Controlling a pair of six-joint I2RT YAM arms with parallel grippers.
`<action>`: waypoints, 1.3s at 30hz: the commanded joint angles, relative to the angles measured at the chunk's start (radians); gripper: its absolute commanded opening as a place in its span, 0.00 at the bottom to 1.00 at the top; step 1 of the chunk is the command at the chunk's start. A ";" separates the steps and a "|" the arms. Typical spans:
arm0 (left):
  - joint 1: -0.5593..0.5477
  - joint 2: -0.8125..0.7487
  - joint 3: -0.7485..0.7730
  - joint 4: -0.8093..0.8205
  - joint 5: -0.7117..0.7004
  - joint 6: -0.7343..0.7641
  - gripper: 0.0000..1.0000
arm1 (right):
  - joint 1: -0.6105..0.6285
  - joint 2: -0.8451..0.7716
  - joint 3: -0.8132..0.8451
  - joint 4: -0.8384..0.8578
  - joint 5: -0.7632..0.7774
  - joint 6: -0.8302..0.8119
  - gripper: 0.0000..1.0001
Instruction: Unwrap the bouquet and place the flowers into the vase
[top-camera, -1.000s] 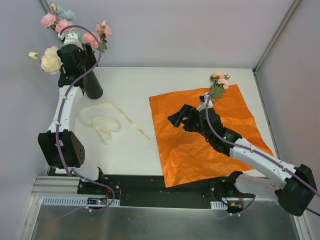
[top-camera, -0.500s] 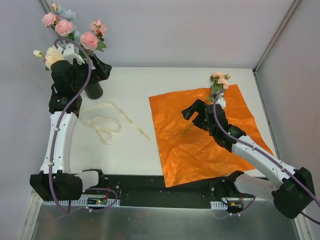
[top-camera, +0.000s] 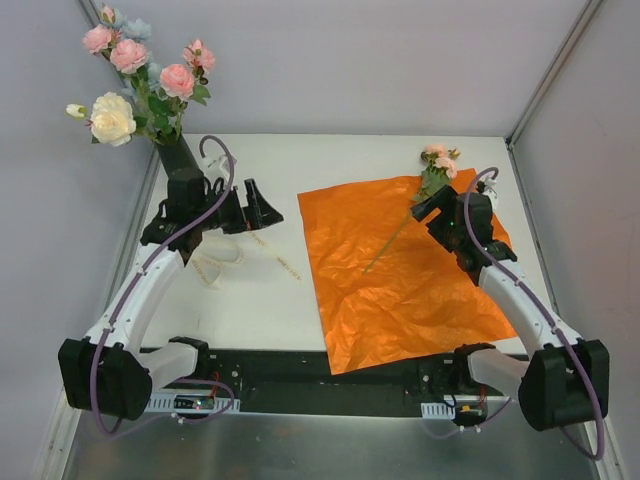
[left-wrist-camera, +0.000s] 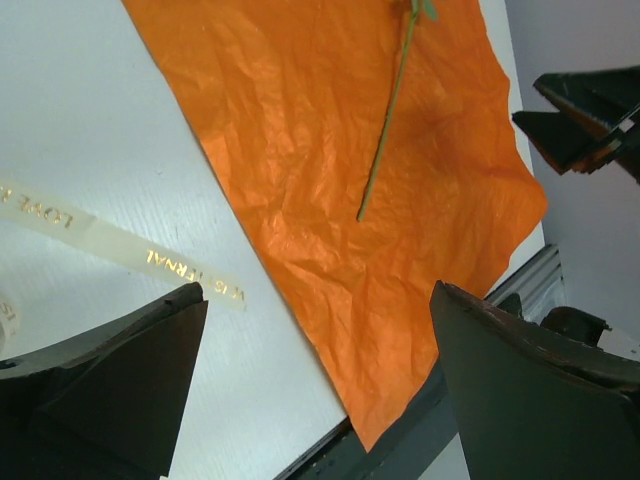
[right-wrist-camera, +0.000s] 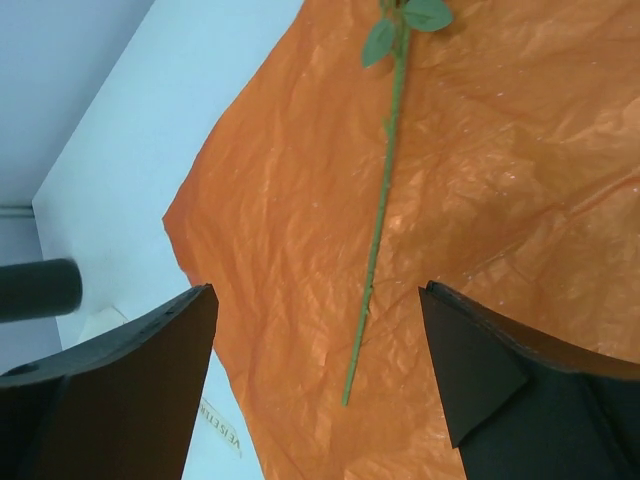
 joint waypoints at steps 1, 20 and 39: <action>-0.012 -0.041 -0.062 -0.021 0.038 0.009 0.99 | -0.113 0.063 -0.003 0.072 -0.154 -0.016 0.87; -0.019 -0.052 -0.052 -0.044 0.063 -0.005 0.99 | -0.322 0.594 0.083 0.551 -0.531 0.106 0.54; -0.021 -0.058 -0.053 -0.045 0.054 -0.005 0.99 | -0.322 0.858 0.170 0.716 -0.573 0.195 0.47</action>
